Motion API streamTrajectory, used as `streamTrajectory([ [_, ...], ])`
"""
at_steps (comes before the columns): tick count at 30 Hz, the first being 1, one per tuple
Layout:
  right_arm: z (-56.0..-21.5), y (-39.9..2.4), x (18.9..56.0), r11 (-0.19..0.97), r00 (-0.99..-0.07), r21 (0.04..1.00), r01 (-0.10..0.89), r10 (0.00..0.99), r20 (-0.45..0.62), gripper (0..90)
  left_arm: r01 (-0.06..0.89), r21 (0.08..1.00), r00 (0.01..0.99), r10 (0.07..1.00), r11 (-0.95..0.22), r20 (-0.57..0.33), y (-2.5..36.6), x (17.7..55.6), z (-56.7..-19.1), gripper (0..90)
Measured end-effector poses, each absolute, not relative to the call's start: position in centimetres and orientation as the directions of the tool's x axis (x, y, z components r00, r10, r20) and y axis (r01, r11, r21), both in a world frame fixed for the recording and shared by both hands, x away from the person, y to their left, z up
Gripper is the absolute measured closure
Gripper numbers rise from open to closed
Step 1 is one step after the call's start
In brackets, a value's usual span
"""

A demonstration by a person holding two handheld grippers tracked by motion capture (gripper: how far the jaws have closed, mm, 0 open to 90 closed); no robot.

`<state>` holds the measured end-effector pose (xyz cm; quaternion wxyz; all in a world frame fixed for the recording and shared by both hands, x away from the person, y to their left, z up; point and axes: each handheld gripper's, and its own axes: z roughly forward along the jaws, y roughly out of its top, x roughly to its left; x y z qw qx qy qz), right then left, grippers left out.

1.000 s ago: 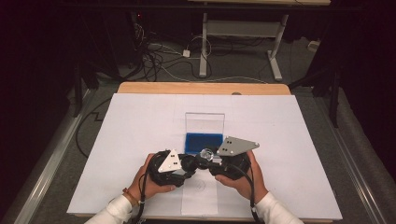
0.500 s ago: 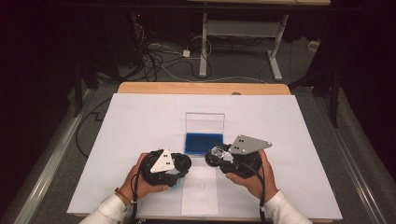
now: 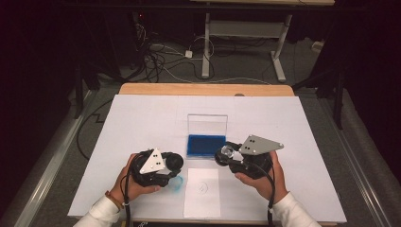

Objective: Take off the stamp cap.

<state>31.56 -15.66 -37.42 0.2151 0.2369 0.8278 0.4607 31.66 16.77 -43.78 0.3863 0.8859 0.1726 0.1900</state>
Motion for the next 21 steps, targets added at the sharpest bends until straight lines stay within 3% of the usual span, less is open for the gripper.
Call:
streamTrajectory([
  [21,-37.3,-17.2,32.9,0.461,-0.746,0.861,0.216,0.646,-0.159,57.1,0.215,0.758,0.825,0.53,-0.615,0.196,20.8,30.4,-44.1,36.4],
])
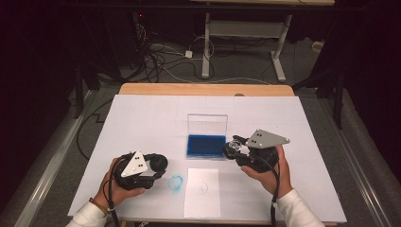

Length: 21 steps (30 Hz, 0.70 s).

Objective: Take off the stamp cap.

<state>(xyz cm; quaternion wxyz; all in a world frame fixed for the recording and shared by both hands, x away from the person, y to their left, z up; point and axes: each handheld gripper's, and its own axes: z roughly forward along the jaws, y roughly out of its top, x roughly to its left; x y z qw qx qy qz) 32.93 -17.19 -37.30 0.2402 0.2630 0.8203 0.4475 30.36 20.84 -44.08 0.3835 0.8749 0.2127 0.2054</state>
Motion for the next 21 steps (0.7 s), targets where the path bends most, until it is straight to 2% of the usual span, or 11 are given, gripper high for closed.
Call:
streamTrajectory([
  [13,-36.9,-16.6,34.9,0.469,-0.735,0.852,0.232,0.659,-0.162,57.1,0.249,0.741,0.817,0.546,-0.623,0.185,22.4,29.4,-45.2,36.4],
  [21,-36.8,-14.1,37.7,0.506,-0.751,0.822,0.261,0.641,-0.156,57.0,0.268,0.745,0.805,0.567,-0.612,0.176,23.6,28.6,-45.6,36.4],
])
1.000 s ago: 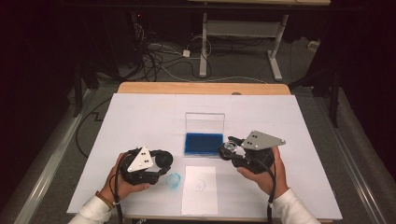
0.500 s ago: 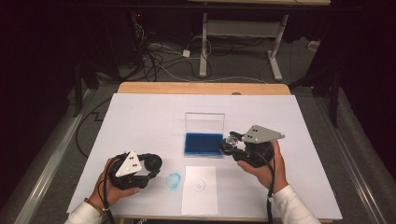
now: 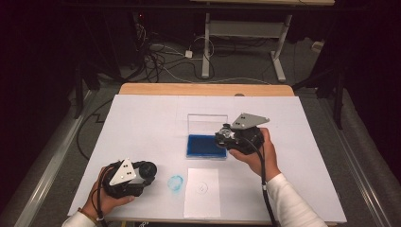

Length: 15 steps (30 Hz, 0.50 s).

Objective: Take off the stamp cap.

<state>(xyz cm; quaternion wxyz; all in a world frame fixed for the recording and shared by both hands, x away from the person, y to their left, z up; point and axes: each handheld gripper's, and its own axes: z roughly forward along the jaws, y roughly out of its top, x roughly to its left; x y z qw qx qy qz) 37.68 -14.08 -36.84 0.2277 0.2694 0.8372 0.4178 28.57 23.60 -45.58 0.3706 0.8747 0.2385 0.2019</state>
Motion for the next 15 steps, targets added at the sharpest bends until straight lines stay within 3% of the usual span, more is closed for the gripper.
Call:
streamTrajectory([
  [15,-40.1,-7.7,41.3,0.592,-0.779,0.735,0.33,0.611,-0.143,57.1,0.284,0.749,0.8,0.578,-0.599,0.159,25.3,27.6,-46.0,36.3],
])
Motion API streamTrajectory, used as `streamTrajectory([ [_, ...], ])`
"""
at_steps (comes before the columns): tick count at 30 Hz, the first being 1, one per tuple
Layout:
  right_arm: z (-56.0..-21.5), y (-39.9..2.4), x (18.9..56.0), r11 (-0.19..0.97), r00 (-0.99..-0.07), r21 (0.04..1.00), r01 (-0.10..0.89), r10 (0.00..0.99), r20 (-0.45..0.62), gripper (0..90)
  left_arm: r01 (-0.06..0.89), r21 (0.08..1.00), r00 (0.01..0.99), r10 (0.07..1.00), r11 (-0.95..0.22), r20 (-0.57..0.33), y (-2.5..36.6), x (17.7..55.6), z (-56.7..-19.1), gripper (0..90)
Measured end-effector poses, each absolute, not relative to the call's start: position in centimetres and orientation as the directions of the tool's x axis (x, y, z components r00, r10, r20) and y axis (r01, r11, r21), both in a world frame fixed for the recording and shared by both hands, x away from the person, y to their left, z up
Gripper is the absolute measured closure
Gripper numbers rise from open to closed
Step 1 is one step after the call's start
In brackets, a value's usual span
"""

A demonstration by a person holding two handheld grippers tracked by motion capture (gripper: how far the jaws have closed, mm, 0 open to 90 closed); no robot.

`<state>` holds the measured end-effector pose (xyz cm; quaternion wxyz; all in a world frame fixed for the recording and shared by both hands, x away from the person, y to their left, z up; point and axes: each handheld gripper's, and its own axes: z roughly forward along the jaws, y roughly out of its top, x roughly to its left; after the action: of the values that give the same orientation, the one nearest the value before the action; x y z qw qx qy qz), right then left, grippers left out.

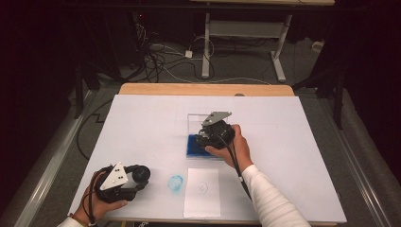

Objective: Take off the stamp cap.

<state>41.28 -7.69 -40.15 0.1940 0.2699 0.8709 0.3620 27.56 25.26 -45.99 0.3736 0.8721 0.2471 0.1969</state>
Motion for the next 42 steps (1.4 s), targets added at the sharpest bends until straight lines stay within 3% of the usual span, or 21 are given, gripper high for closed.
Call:
streamTrajectory([
  [13,-42.3,-5.5,42.2,0.62,-0.79,0.695,0.365,0.601,-0.121,57.1,0.281,0.749,0.806,0.571,-0.6,0.156,25.1,27.7,-46.0,36.3],
  [42,-43.2,-6.0,42.4,0.589,-0.771,0.72,0.368,0.626,-0.118,57.0,0.28,0.738,0.817,0.557,-0.613,0.152,24.7,27.6,-46.1,36.3],
])
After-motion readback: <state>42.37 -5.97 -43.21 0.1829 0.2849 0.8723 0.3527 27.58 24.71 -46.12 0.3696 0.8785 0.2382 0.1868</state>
